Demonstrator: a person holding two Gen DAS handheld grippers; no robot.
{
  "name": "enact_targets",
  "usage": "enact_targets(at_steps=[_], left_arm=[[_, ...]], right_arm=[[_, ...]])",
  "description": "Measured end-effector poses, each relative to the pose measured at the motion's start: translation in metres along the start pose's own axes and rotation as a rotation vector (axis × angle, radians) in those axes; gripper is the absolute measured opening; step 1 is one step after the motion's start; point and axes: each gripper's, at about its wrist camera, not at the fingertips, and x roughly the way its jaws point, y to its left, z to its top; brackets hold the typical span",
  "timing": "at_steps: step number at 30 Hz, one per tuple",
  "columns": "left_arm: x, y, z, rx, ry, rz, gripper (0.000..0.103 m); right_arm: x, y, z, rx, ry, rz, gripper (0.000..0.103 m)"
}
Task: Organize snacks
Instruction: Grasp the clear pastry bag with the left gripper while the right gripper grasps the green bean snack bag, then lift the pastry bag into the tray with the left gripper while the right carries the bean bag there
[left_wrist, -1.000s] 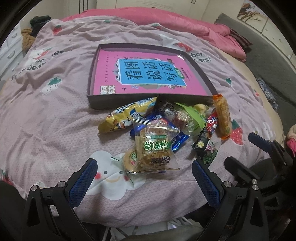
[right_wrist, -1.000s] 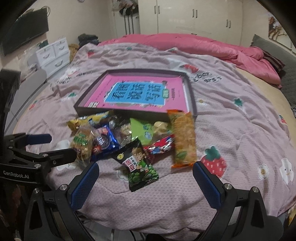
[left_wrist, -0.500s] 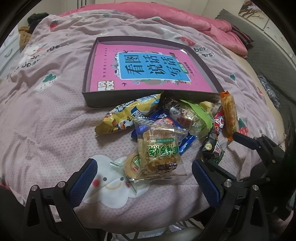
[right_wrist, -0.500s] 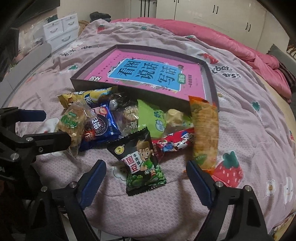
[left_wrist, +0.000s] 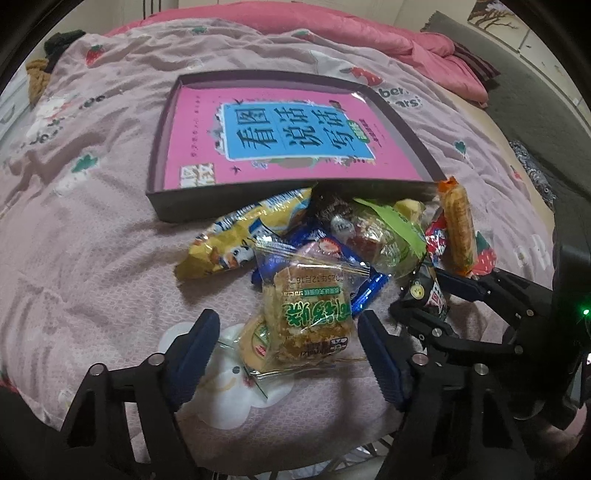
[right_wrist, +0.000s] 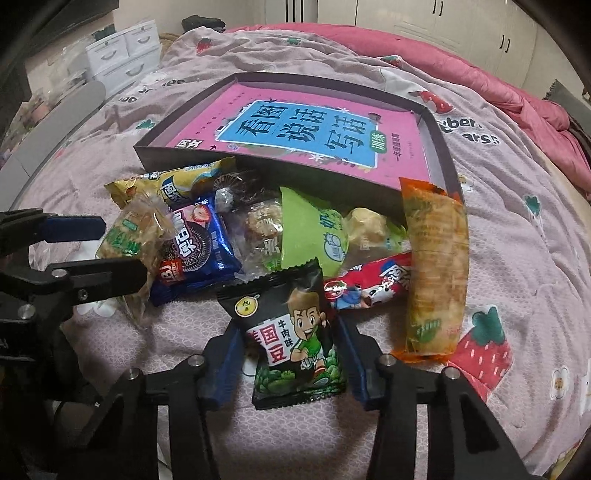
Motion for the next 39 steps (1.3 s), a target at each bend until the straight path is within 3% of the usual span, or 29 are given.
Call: enact_targets(at_steps=[7, 9, 12, 21, 39], left_arm=[[0.005, -0.001, 0.0, 0.002, 0.009, -0.017, 0.061], [0.005, 0.0, 0.0, -0.001, 0.01, -0.014, 0.052], [0.003, 0.005, 0.001, -0.019, 0.007, -0.031, 0.048], [-0.008, 0.012, 0.002, -0.035, -0.017, -0.064, 0.046], [-0.043, 0.017, 0.012, -0.026, -0.15, -0.076, 0.045]], right_arm=[[-0.004, -0.008, 0.001, 0.042, -0.018, 0.032, 0.04], [-0.007, -0.011, 0.001, 0.056, -0.028, 0.045, 0.04], [-0.012, -0.016, 0.0, 0.086, -0.042, 0.068, 0.039], [-0.025, -0.036, -0.006, 0.203, -0.062, 0.148, 0.039], [-0.064, -0.046, 0.007, 0.238, -0.275, 0.188, 0.039]])
